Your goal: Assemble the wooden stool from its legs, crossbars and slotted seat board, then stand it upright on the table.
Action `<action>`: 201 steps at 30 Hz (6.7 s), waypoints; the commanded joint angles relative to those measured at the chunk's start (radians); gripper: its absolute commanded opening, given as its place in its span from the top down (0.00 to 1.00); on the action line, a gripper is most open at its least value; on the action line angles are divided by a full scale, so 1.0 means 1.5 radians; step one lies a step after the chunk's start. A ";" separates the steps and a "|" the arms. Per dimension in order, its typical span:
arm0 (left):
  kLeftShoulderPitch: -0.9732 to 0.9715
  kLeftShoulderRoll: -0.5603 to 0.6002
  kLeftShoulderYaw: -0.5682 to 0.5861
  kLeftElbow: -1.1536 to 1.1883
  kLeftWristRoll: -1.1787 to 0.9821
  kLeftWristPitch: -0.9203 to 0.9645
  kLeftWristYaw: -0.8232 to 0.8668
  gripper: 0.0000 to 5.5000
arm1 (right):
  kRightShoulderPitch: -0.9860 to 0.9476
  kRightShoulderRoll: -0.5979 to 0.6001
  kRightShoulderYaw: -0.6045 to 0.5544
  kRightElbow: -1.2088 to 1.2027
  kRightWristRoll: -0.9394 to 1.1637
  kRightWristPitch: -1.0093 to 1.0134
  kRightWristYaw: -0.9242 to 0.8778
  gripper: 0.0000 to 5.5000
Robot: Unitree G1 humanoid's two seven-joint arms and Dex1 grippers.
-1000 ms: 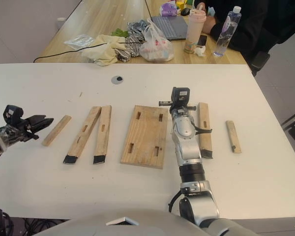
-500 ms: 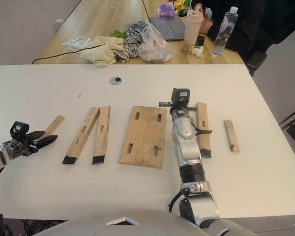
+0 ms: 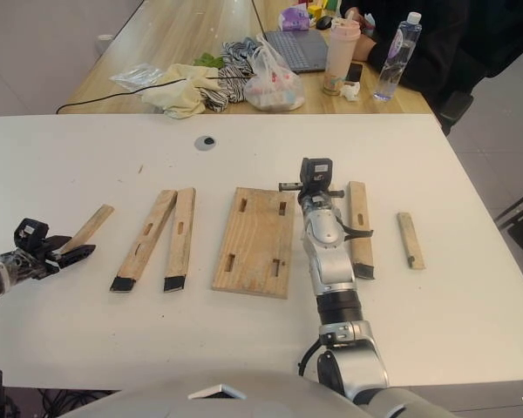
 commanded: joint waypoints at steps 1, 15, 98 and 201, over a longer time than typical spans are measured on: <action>0.046 -0.031 -0.032 -0.020 0.001 0.018 -0.043 0.47 | -0.008 0.000 0.003 0.012 0.000 -0.002 0.003 1.00; -0.026 -0.065 -0.021 -0.090 -0.027 -0.079 -0.004 0.77 | -0.029 0.008 0.005 0.031 0.037 0.004 0.053 0.92; -0.045 -0.292 -0.029 -0.423 0.042 -0.014 0.396 0.78 | 0.185 -0.225 -0.358 -0.329 0.529 0.373 0.042 0.93; -0.194 -0.302 -0.102 -0.260 0.091 -0.090 0.346 0.78 | -0.045 -0.173 -0.101 0.524 0.011 -0.373 0.075 0.93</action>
